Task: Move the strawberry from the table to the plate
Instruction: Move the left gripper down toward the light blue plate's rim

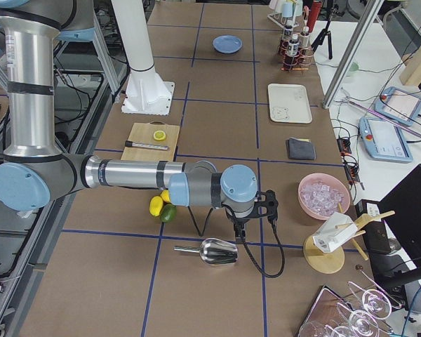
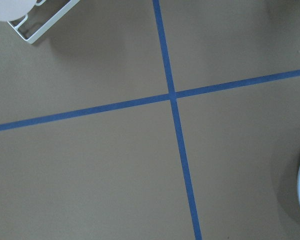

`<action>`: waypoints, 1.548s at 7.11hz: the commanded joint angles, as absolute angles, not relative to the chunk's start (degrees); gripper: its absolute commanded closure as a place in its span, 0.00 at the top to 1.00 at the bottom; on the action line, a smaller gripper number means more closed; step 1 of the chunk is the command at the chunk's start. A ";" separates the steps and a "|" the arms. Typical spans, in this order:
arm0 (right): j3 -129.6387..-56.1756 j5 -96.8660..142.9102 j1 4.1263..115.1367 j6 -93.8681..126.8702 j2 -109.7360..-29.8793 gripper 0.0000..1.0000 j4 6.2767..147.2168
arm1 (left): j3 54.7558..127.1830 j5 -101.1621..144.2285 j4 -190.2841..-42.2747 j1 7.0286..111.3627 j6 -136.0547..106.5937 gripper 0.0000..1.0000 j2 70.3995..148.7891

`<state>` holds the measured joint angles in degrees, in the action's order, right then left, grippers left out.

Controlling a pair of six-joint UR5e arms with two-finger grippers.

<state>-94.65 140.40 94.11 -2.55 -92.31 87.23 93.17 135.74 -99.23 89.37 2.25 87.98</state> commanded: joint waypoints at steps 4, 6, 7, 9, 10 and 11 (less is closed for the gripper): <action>-95.10 140.54 93.87 1.58 -91.14 1.00 87.28 | 93.35 134.92 -138.97 70.53 -40.17 1.00 77.18; -95.36 140.62 93.78 1.58 -91.06 1.00 87.19 | 90.19 128.71 -146.65 64.72 -47.69 1.00 77.17; -95.19 140.62 93.61 1.58 -90.97 1.00 87.27 | 89.83 126.50 -148.17 62.34 -50.25 0.97 77.25; -95.01 142.80 93.52 1.67 -90.88 1.00 87.28 | 89.82 121.67 -148.71 56.37 -54.56 0.96 77.95; -95.01 143.43 93.52 2.19 -90.88 1.00 87.28 | 89.30 119.90 -148.71 55.56 -54.58 0.96 78.48; -95.01 143.44 93.52 2.46 -90.88 1.00 87.28 | 88.86 119.88 -148.71 55.29 -54.67 0.92 79.01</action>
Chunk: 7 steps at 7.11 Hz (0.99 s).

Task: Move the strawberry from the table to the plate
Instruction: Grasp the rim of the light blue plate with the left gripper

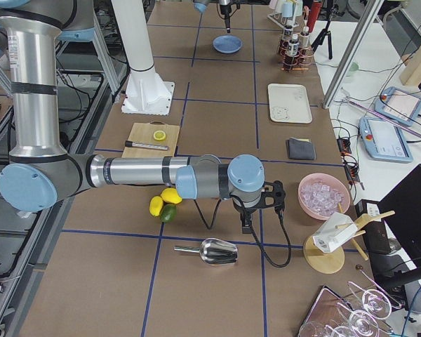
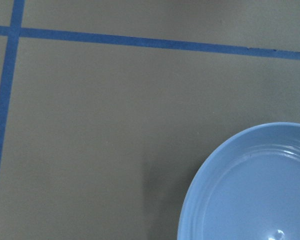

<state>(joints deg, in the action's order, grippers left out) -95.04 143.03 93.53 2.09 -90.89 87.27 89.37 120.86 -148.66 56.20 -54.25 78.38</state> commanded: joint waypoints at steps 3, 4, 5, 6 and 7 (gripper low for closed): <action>-95.27 143.44 93.34 4.04 -90.62 1.00 87.28 | 87.63 119.88 -148.71 54.41 -54.67 0.85 79.80; -95.27 143.44 93.34 4.04 -90.62 1.00 87.28 | 87.02 119.88 -148.71 54.06 -54.67 0.82 79.98; -95.36 143.44 93.34 4.04 -90.62 1.00 87.28 | 86.92 119.88 -148.62 53.97 -54.67 0.75 80.24; -95.27 143.44 93.34 4.04 -90.62 1.00 87.28 | 86.84 119.88 -148.71 53.96 -54.67 0.66 80.24; -95.27 143.44 93.34 4.04 -90.62 1.00 87.28 | 86.57 119.88 -148.97 53.88 -54.67 0.54 80.24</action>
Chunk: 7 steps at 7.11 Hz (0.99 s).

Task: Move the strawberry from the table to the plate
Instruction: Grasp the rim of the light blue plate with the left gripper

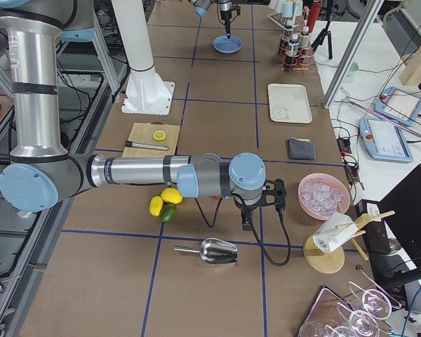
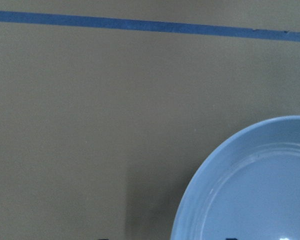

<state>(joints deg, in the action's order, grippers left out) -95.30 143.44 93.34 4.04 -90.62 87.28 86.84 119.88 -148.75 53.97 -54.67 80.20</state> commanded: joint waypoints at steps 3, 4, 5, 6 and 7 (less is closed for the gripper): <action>-95.10 143.44 93.34 3.96 -90.62 1.00 87.28 | 86.57 120.50 -149.06 53.70 -54.67 0.02 80.24; -95.27 143.44 93.34 4.04 -90.62 1.00 87.28 | 86.75 120.67 -149.58 53.70 -54.41 0.00 80.24; -95.36 143.44 93.34 4.04 -90.62 1.00 87.28 | 87.18 121.02 -151.42 53.79 -54.49 0.00 79.98; -95.36 143.44 93.34 4.04 -90.62 1.00 87.19 | 89.36 123.90 -150.65 53.96 -54.49 0.00 79.63; -95.27 143.44 92.99 4.04 -90.53 1.00 87.19 | 90.86 127.75 -150.38 55.27 -54.49 0.00 79.72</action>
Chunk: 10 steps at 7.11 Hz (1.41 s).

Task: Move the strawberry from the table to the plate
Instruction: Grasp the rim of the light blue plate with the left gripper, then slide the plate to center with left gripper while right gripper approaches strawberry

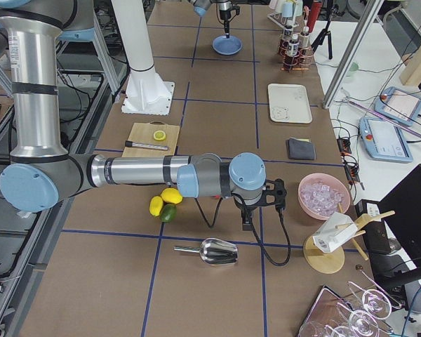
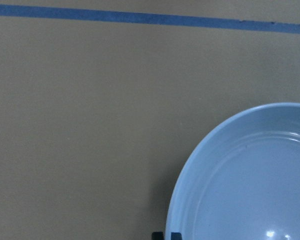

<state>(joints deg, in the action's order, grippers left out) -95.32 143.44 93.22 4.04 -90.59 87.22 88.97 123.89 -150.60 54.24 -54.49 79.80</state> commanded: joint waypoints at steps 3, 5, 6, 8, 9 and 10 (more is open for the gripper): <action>-95.45 143.26 89.92 4.65 -89.57 1.00 87.10 | 101.73 127.80 -130.72 60.03 -55.01 0.00 86.53; -95.54 140.99 84.85 13.30 -88.51 1.00 83.18 | 103.27 127.27 -123.58 58.99 -70.21 0.00 95.41; -95.80 137.41 80.64 22.84 -88.77 1.00 76.10 | 103.53 127.00 -123.57 55.41 -78.06 0.00 98.67; -95.80 135.71 74.73 36.25 -90.25 1.00 64.82 | 105.21 116.78 -123.23 42.61 -90.97 0.00 104.73; -95.89 135.53 73.14 39.08 -91.83 1.00 61.38 | 104.68 112.19 -123.22 36.71 -98.71 0.00 108.16; -95.98 133.44 70.78 41.81 -93.24 1.00 58.30 | 104.24 105.88 -123.14 30.30 -103.83 0.00 110.63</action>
<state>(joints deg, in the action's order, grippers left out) -95.88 135.25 73.50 37.89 -91.54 62.57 104.68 112.86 -123.24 37.98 -96.32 107.14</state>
